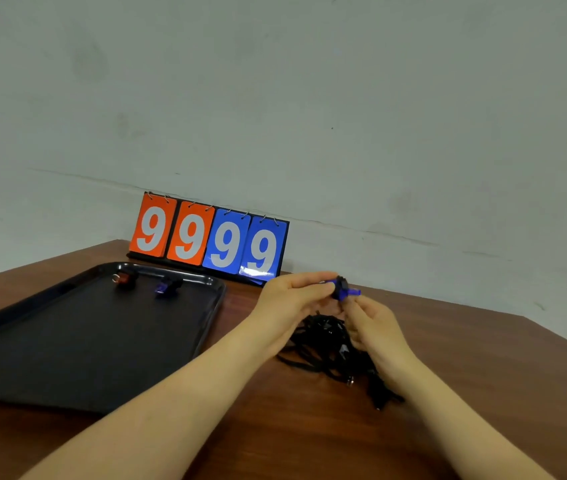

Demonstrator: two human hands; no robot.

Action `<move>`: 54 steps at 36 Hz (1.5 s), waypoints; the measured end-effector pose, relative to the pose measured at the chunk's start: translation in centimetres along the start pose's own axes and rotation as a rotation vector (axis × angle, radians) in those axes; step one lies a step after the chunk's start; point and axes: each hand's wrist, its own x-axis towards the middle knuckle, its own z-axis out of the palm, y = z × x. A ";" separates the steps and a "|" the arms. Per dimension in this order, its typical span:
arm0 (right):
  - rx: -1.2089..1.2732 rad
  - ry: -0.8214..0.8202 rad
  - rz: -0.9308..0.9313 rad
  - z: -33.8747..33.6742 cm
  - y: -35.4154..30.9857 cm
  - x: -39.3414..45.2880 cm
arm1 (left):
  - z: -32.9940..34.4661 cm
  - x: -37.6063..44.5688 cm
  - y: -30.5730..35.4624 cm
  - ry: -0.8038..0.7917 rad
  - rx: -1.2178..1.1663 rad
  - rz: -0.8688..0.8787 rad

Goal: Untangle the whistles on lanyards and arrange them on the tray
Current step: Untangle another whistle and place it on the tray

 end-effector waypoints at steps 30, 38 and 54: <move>0.088 0.154 0.014 -1.8 -0.3 0.7 | -1.1 0.4 -0.7 -0.027 0.473 -0.040; 0.289 0.053 0.033 -1.2 -0.7 0.5 | 0.5 0.3 -0.7 -0.102 -0.142 -0.118; -0.610 -0.155 -0.271 0.0 1.6 0.1 | -1.7 1.3 -1.5 0.240 0.477 0.031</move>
